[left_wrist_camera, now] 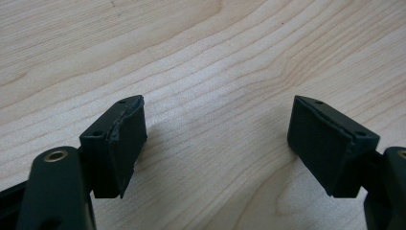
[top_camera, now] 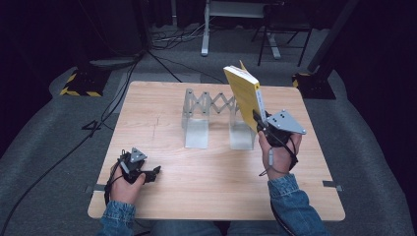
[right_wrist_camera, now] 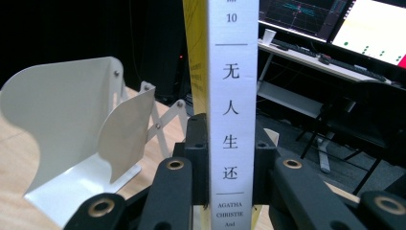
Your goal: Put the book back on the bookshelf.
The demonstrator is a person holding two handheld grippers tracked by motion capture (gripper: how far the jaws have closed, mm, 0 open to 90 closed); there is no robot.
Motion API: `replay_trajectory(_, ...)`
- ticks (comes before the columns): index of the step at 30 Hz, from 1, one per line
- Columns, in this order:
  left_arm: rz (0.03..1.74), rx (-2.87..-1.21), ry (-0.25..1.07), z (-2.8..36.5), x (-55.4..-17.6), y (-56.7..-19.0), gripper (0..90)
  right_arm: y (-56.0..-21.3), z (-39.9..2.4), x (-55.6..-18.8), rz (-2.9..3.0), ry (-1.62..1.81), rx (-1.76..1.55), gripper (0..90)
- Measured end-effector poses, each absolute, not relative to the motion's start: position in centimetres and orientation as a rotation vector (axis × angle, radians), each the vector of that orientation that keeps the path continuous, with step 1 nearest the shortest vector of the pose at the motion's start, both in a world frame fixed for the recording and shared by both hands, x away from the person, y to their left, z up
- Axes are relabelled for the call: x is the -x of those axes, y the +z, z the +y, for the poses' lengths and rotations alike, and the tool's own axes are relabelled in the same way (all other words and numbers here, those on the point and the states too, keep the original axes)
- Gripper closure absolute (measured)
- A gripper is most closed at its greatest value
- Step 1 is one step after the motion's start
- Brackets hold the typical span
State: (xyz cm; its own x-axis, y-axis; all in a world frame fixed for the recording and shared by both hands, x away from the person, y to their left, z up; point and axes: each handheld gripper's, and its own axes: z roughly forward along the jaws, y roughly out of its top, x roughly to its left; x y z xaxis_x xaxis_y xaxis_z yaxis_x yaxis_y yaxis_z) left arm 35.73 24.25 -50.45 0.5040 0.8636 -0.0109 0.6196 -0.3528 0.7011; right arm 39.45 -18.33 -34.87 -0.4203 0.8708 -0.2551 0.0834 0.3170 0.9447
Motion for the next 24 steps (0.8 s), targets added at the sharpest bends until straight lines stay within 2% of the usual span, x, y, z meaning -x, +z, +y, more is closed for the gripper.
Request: replay_trajectory(24,1.214,-2.087,0.475,24.2,-35.8,-50.5,20.8,-38.0,-17.4,-43.0,1.724,1.159,-0.948,76.2)
